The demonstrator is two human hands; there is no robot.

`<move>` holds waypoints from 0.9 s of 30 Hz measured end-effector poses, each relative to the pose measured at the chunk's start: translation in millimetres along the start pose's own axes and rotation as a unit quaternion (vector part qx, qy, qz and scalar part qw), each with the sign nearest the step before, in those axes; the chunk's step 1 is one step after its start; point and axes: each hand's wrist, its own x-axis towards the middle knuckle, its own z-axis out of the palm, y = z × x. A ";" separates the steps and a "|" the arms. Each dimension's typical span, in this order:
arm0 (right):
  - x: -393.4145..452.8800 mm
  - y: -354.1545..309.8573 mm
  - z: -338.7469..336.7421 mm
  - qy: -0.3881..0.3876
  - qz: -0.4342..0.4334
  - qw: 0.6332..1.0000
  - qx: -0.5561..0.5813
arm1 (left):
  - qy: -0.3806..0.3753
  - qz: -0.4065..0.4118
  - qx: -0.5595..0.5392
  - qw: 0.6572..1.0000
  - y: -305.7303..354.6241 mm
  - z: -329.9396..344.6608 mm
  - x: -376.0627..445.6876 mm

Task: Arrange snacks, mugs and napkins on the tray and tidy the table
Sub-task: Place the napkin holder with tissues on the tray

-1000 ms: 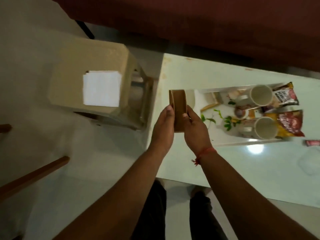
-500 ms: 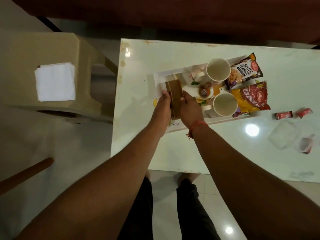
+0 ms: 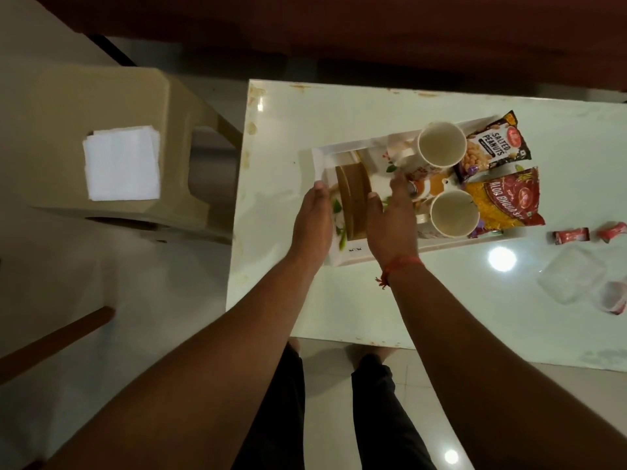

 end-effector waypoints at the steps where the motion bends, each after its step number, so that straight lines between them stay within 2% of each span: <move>1: -6.8 -7.1 1.9 0.024 -0.032 0.999 -0.006 | 0.026 0.018 -0.003 0.999 2.9 -11.4 -2.9; 3: -21.1 -24.5 12.5 0.036 -0.092 0.995 -0.020 | 0.086 0.068 0.027 0.994 7.2 -36.6 -7.4; 5: -32.4 -42.6 38.1 0.006 -0.134 0.990 -0.036 | 0.137 0.106 0.074 0.982 7.3 -70.6 -4.5; 10: -46.9 -89.6 125.8 -0.171 -0.129 0.976 -0.048 | 0.267 0.116 0.142 0.946 14.2 -194.5 27.6; 12: -43.8 -109.6 161.0 -0.208 -0.119 0.970 -0.053 | 0.338 0.127 0.187 0.914 15.2 -251.3 45.1; 14: -38.7 -129.7 196.9 -0.225 -0.096 0.967 -0.064 | 0.383 0.095 0.228 0.890 19.4 -299.8 60.7; 16: -32.8 -149.3 230.6 -0.244 -0.047 0.966 -0.065 | 0.386 0.040 0.282 0.877 25.5 -336.4 73.5; 19: -20.8 -166.7 277.1 -0.247 0.037 0.968 -0.026 | 0.347 -0.025 0.343 0.873 28.2 -366.5 89.6; 23: -9.4 -176.2 322.0 -0.241 0.079 0.967 -0.021 | 0.335 -0.025 0.376 0.863 24.4 -379.3 105.0; 27: -8.4 -181.5 338.3 -0.177 0.080 0.980 -0.052 | 0.324 -0.027 0.342 0.882 26.8 -378.0 111.9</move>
